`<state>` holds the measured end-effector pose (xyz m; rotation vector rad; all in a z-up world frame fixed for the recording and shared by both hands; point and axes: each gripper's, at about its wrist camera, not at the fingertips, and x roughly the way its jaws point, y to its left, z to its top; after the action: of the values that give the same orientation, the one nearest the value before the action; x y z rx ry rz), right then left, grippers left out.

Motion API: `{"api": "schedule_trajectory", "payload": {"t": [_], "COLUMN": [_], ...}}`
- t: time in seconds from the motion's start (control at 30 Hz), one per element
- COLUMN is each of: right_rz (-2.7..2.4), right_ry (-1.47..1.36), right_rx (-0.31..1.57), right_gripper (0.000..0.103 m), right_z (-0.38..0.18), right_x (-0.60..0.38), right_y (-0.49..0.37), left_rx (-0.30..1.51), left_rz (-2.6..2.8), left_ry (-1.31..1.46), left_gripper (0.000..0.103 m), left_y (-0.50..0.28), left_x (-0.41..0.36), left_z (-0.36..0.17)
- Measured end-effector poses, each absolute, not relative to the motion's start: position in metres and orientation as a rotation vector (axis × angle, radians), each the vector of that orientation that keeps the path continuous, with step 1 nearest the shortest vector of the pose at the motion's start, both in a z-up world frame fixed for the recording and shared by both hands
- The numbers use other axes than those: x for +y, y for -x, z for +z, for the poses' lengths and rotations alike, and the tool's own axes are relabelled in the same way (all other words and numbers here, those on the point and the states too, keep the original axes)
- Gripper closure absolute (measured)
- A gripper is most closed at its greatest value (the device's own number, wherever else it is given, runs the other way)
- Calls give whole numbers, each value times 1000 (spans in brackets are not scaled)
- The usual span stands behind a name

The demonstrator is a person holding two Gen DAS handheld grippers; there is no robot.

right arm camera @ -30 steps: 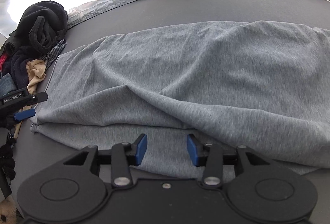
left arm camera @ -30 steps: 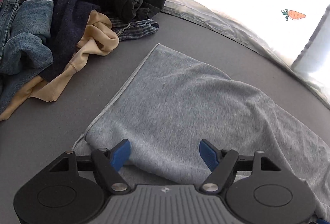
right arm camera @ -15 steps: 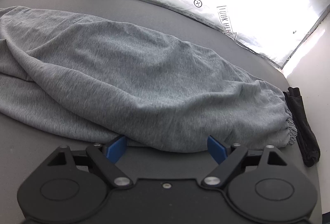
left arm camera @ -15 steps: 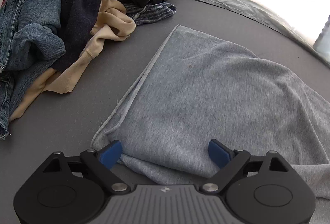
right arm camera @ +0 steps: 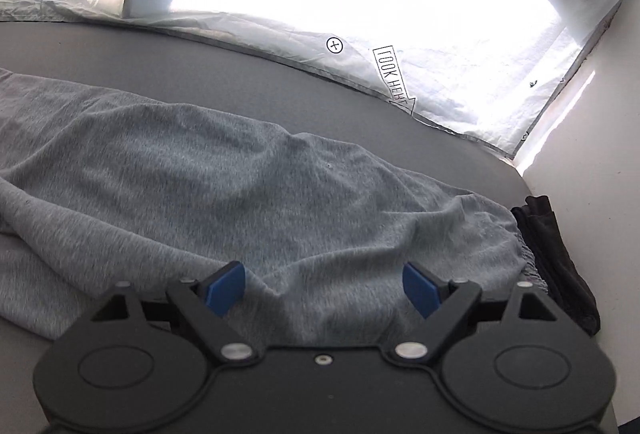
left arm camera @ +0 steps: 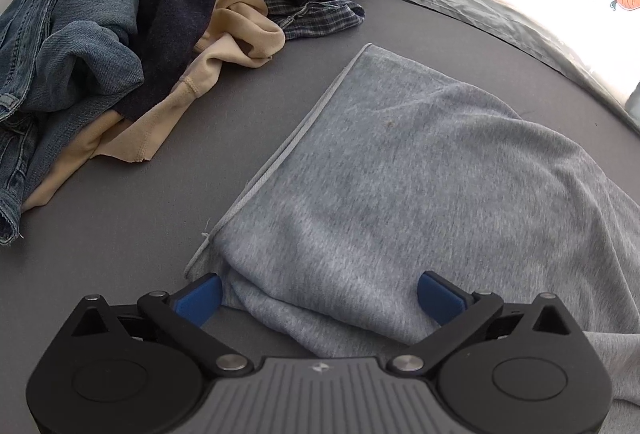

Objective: Fold clothes

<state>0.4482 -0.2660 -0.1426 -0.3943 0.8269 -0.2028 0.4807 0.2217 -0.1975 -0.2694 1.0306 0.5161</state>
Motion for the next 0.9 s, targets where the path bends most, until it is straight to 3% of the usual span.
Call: {"api": "schedule_trajectory", "payload": {"t": [0.27, 0.47, 0.53, 0.9], "right_rz": [-120, -280, -341, -233], "right_ry": [506, 466, 432, 478], "right_rx": [852, 726, 687, 802], "right_gripper": [14, 14, 8, 8], "right_z": [-162, -145, -135, -154], "right_x": [-246, -262, -270, -265], "right_y": [-441, -468, -473, -431], "left_rx": [1032, 1029, 1027, 1018], "left_rz": [517, 517, 519, 519], "left_ry": [231, 224, 232, 247], "left_gripper": [0, 0, 0, 0], "left_y": [-482, -482, -481, -480], "left_x": [218, 217, 217, 218], "left_z": [-196, -196, -197, -198]}}
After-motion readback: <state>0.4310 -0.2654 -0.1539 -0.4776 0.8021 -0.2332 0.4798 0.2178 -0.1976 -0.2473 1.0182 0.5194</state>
